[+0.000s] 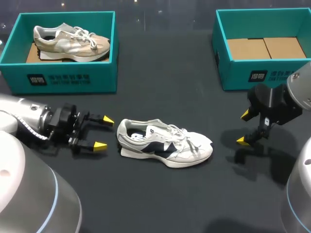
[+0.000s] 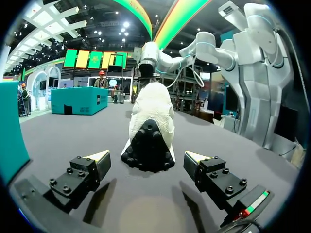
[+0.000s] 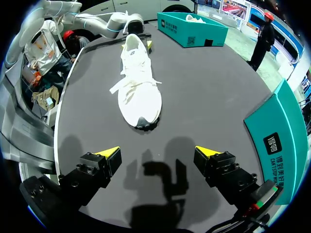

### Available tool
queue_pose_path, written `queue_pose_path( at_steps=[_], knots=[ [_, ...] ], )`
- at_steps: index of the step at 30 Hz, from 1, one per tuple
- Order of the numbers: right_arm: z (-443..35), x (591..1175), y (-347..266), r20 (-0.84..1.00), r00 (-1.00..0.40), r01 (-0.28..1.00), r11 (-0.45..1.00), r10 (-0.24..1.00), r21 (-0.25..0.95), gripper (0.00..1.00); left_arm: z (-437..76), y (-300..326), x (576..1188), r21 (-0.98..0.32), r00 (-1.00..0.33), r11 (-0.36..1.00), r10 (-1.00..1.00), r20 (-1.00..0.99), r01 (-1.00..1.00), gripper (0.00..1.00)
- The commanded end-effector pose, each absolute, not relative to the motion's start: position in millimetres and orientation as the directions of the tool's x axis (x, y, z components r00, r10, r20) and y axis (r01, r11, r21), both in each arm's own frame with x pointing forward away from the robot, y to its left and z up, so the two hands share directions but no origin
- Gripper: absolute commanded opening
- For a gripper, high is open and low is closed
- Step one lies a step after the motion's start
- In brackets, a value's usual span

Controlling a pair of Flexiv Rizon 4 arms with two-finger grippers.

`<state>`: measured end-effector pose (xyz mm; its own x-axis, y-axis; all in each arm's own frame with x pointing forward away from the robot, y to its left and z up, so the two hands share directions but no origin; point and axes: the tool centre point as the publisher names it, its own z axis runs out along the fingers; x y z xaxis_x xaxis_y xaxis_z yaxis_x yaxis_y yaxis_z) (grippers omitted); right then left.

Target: Take the shoe out of the shoebox, open the shoe tongue, remove and reinsert the insole, then place the shoe into the shoebox

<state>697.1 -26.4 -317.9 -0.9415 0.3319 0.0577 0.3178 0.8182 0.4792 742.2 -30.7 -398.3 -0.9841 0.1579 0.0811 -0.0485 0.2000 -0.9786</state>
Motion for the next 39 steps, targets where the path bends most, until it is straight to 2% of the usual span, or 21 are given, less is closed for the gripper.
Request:
queue_pose_path(
  at_steps=[1, 39],
  knots=[
    [-318, 695, -26, 0.056, -0.941, 0.318, 0.819, 0.334, 0.478, 1.0, -400, -39, 743, -0.979, -0.984, 0.197, 0.161, 0.078, -0.046, 1.0],
    [-318, 695, -26, 0.056, -0.941, 0.318, 0.819, 0.334, 0.478, 1.0, -403, -93, 728, -0.983, -0.981, 0.173, 0.17, 0.089, -0.059, 1.0]
  ],
)
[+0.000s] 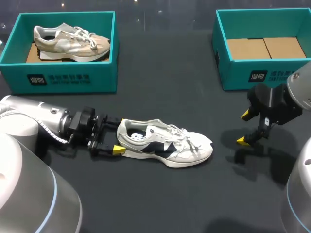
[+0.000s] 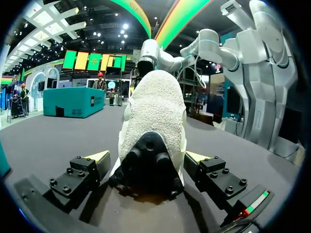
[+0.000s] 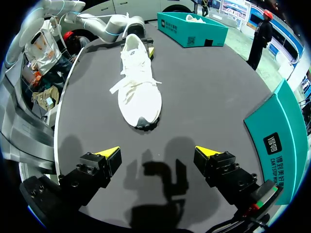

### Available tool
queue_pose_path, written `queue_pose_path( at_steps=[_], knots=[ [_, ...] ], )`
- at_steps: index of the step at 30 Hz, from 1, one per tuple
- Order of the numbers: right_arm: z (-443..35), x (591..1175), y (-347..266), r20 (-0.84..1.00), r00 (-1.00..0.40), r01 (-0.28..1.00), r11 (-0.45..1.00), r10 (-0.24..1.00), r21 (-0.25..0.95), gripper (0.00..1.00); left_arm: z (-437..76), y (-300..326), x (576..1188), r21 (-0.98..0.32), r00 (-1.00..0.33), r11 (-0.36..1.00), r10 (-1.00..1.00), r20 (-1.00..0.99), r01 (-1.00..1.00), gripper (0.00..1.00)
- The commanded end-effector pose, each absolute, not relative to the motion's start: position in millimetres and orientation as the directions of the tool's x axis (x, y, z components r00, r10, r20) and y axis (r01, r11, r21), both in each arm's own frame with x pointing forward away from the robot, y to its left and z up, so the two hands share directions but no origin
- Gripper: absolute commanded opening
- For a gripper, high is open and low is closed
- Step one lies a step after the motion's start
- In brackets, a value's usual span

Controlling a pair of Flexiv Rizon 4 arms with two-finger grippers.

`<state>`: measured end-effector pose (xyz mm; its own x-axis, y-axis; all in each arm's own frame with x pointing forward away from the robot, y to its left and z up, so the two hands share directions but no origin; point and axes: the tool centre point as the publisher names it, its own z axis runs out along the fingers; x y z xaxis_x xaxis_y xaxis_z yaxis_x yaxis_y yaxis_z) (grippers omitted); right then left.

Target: Take the shoe out of the shoebox, open the shoe tongue, remove and reinsert the insole, then place the shoe into the shoebox

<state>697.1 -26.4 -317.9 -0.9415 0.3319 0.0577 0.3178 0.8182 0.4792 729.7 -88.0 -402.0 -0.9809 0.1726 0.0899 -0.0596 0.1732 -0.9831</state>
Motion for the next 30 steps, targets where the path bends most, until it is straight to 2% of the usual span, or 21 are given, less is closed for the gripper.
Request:
queue_pose_path(
  at_steps=[1, 30],
  knots=[
    [-318, 695, -26, 0.056, -0.941, 0.318, 0.819, 0.334, 0.478, 1.0, -403, -94, 727, -0.983, -0.981, 0.173, 0.172, 0.088, -0.058, 1.0],
    [-318, 695, -26, 0.056, -0.941, 0.318, 0.819, 0.334, 0.478, 1.0, -410, -121, 715, -0.983, -0.985, 0.182, 0.158, 0.063, -0.034, 1.0]
  ],
)
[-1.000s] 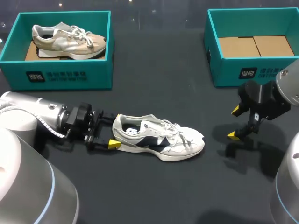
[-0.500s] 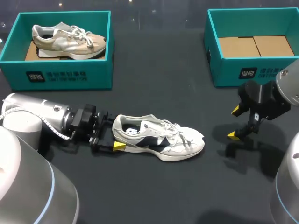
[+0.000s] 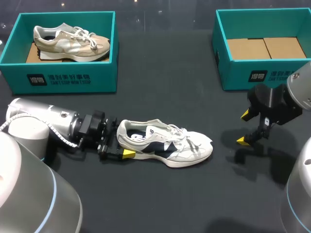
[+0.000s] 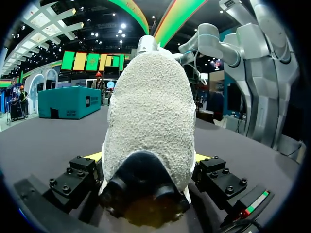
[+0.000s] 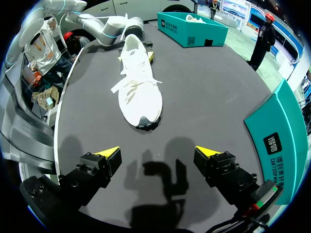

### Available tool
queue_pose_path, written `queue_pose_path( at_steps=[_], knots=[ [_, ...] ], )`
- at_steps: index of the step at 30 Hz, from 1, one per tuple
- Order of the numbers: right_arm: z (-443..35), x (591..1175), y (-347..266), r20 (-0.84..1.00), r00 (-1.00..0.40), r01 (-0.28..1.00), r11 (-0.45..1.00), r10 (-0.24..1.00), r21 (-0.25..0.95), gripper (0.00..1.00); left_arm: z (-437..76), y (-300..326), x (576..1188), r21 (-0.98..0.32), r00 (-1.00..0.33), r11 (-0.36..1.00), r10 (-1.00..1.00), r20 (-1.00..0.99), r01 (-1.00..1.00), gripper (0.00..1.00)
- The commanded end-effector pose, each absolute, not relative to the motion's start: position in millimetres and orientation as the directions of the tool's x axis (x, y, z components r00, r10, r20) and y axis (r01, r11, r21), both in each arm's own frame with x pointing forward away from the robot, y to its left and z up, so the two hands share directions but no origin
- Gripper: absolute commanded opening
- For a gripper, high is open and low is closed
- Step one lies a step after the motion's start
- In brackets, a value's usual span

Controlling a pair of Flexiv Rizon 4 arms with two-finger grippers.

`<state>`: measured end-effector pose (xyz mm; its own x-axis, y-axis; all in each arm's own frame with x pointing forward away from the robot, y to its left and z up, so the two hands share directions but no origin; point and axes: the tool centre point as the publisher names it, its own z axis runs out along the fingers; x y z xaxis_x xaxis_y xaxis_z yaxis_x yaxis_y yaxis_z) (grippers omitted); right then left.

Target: Take the shoe out of the shoebox, open the shoe tongue, remove and reinsert the insole, then place the shoe into the shoebox

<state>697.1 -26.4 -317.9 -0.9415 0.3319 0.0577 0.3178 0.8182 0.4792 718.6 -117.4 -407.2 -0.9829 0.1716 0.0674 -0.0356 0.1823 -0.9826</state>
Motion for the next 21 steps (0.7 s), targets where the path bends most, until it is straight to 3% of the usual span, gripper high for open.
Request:
queue_pose_path(
  at_steps=[1, 3, 4, 5, 6, 7, 21],
  knots=[
    [-317.5, 695.5, -26.2, 0.056, -0.941, 0.318, 0.819, 0.334, 0.478, 1.0, -410.7, -121.8, 715.5, -0.983, -0.986, 0.182, 0.156, 0.062, -0.033, 1.0],
    [-317.5, 695.5, -26.2, 0.056, -0.941, 0.318, 0.819, 0.334, 0.478, 1.0, -411.4, -122.3, 715.9, -0.983, -0.987, 0.181, 0.149, 0.062, -0.034, 0.94],
    [-317.5, 695.5, -26.2, 0.056, -0.941, 0.318, 0.819, 0.334, 0.478, 1.0, -411.6, -122.5, 716.1, -0.983, -0.987, 0.18, 0.147, 0.062, -0.035, 0.62],
    [-317.5, 695.5, -26.2, 0.056, -0.941, 0.318, 0.819, 0.334, 0.478, 1.0, -411.6, -122.6, 716.0, -0.983, -0.987, 0.179, 0.146, 0.062, -0.035, 0.38],
    [-317.5, 695.5, -26.2, 0.056, -0.941, 0.318, 0.819, 0.334, 0.478, 1.0, -411.7, -122.7, 716.0, -0.983, -0.988, 0.178, 0.145, 0.061, -0.035, 0.08],
    [-317.5, 695.5, -26.2, 0.056, -0.941, 0.318, 0.819, 0.334, 0.478, 1.0, -411.6, -123.0, 715.9, -0.984, -0.988, 0.177, 0.145, 0.06, -0.034, 0.0],
    [-317.5, 695.5, -26.2, 0.056, -0.941, 0.318, 0.819, 0.334, 0.478, 1.0, -411.0, -122.6, 711.4, -0.982, -0.989, 0.174, 0.118, 0.09, -0.068, 0.0]
  ],
)
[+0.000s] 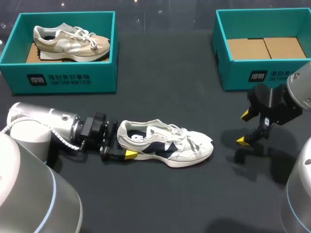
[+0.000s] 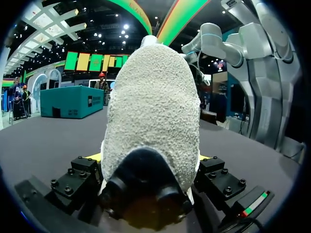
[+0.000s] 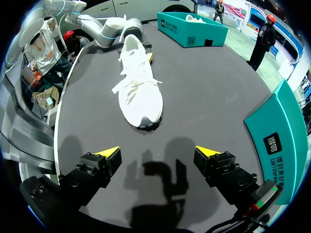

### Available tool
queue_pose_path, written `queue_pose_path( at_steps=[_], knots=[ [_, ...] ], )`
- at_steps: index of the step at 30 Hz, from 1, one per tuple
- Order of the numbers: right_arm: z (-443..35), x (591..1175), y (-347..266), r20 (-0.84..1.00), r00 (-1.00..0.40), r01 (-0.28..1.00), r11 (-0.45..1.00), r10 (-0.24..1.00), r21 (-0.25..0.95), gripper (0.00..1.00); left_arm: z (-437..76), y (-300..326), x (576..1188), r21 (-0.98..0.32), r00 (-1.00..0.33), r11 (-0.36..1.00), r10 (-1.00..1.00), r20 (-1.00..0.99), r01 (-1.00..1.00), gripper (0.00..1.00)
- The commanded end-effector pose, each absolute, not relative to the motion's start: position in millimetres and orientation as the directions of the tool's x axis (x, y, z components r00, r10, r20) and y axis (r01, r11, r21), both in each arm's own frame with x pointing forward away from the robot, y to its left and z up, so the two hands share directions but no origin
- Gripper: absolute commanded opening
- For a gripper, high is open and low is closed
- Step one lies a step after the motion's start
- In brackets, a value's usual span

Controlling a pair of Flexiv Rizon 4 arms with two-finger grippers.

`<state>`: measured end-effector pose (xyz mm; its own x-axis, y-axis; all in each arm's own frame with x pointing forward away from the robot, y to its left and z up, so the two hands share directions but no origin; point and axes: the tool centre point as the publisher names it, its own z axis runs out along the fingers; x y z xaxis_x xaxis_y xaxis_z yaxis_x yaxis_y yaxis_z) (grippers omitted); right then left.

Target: Take the shoe out of the shoebox, open the shoe tongue, remove and reinsert the insole, then place the shoe into the shoebox

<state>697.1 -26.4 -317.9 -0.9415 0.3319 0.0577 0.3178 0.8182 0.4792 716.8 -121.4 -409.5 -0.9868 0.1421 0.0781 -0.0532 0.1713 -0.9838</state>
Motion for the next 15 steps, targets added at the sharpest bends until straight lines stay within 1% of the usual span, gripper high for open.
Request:
queue_pose_path(
  at_steps=[1, 15],
  knots=[
    [-317.5, 695.5, -26.2, 0.056, -0.941, 0.318, 0.819, 0.334, 0.478, 1.0, -411.0, -122.4, 711.8, -0.982, -0.989, 0.173, 0.117, 0.092, -0.071, 0.0],
    [-317.5, 695.5, -26.2, 0.056, -0.941, 0.318, 0.819, 0.334, 0.478, 1.0, -408.7, -121.2, 711.8, -0.982, -0.991, 0.17, 0.097, 0.096, -0.078, 0.0]
  ],
)
